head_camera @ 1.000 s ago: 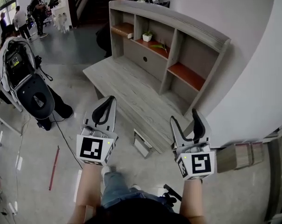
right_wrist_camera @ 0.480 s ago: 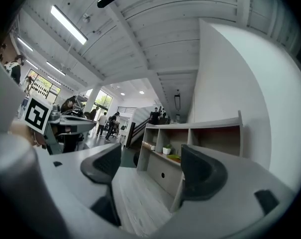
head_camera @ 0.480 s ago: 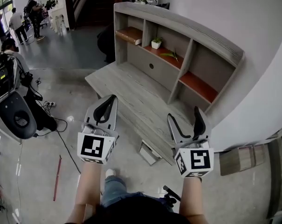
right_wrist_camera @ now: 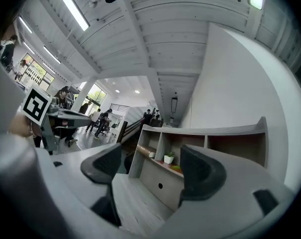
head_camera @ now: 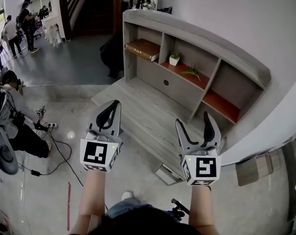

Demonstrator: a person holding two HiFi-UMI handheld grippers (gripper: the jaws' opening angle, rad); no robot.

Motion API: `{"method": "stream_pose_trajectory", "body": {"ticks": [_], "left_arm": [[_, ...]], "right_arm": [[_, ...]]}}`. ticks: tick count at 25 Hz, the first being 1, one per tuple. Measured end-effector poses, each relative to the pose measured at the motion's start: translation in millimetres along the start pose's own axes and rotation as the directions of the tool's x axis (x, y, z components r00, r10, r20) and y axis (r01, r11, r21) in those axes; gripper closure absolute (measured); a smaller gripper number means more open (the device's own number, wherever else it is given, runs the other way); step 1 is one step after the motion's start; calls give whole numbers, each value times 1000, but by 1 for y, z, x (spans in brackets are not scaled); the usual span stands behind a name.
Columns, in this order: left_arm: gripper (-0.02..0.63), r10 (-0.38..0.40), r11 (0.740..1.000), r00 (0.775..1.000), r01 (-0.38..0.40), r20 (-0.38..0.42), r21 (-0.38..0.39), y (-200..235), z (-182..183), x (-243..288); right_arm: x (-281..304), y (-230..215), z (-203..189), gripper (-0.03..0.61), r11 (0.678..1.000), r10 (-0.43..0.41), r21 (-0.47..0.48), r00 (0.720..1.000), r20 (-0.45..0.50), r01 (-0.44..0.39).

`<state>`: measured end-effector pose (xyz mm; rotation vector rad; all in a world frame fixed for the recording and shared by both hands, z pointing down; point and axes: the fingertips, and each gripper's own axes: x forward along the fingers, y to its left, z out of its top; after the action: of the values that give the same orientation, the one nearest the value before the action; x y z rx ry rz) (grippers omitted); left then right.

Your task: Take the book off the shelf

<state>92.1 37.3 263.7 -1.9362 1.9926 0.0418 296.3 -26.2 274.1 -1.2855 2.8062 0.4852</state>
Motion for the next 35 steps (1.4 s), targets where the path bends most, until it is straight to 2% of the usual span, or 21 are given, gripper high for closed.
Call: {"method": "stream_pose_trajectory", "body": {"ticks": [9,16,19,25,31,35], "left_arm": [[607,-31,999,999,30,-17,-27,92,-42,27],[607,-27,999,999,26,-28,-35,131,-71,41],[607,-11,999,999,9,-38,-45,145,-84,48],[607,8,999,999,-10,-45,-38,175,-93,67],[607,24,999,998,-26,-55,-31,210,-111,102],[607,4,999,999,-5,-50,-31,231,-121,139]], "right_arm": [[83,59,-3,213,997,-72,-39,997,-24,71],[128,89,-13,213,997,-53,-63,997,-59,49],[148,99,-22,212,997,-18,-81,997,-76,12],[194,107,-21,212,994,6,-107,997,-78,-14],[251,115,-29,212,988,16,-150,997,-81,-28],[293,113,-34,213,980,4,-200,995,-96,-23]]}}
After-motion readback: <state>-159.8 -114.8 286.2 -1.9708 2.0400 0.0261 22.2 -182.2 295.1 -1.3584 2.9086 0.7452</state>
